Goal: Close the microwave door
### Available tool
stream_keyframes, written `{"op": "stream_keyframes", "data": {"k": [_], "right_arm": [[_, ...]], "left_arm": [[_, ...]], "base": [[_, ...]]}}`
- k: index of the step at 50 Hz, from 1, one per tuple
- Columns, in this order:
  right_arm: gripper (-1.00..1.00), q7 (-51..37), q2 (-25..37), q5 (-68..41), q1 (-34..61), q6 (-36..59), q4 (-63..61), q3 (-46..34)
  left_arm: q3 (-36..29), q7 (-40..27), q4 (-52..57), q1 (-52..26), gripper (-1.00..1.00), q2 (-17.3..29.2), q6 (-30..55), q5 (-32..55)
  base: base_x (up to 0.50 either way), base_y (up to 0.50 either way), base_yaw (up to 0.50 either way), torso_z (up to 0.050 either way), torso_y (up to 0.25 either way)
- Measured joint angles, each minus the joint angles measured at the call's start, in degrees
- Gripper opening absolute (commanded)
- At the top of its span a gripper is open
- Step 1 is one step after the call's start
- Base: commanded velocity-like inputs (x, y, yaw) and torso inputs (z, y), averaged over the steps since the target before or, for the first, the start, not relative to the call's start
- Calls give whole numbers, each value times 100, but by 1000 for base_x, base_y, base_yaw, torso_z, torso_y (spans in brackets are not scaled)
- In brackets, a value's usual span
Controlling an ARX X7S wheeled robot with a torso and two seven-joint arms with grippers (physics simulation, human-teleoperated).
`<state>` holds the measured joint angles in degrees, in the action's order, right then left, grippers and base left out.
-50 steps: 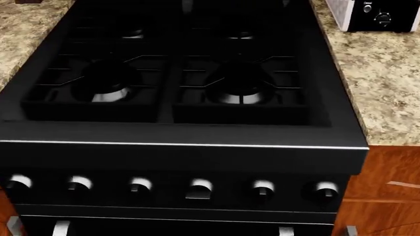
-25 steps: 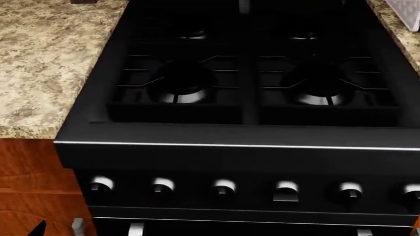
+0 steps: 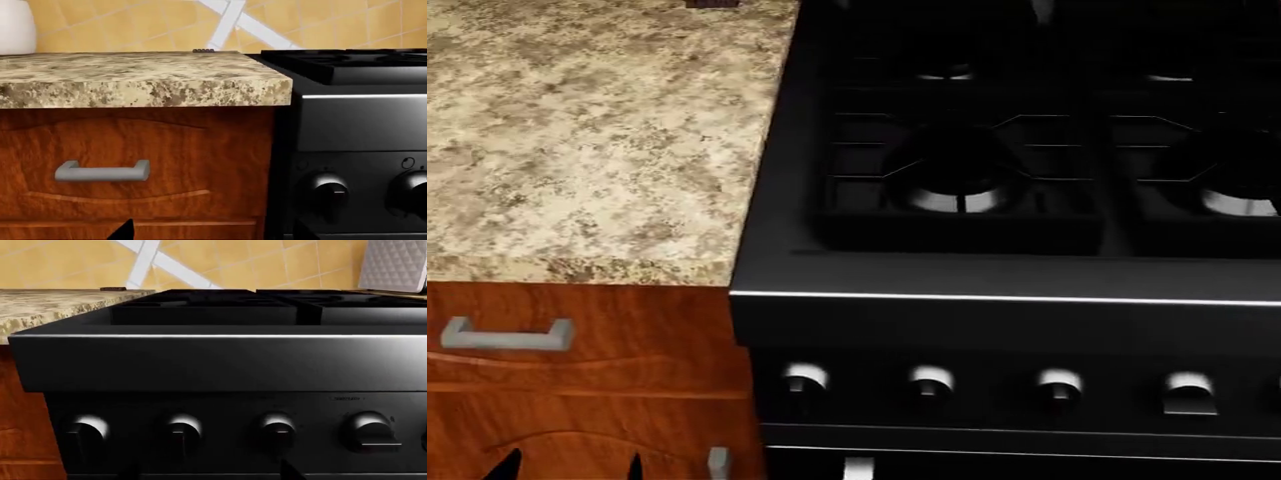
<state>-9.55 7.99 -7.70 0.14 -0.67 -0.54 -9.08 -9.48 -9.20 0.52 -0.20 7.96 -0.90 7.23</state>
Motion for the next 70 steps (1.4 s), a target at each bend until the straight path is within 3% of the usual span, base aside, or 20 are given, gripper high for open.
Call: {"op": "stream_keyframes", "data": {"k": [30, 54, 70], "right_arm": [[100, -129, 94, -93, 21, -22, 4, -120], [100, -348, 189, 97, 77, 253, -49, -339], [100, -684, 549, 1330, -365, 129, -2000, -809]], "left_arm": [[-124, -112, -23, -20, 100, 105, -50, 90], [-285, -272, 99, 2, 100, 222, -92, -69], [-362, -883, 2612, 892, 100, 821, 181, -1874]], "base": [[0, 500, 0, 0, 0], [0, 0, 0, 0, 0], [0, 0, 0, 0, 0]]}}
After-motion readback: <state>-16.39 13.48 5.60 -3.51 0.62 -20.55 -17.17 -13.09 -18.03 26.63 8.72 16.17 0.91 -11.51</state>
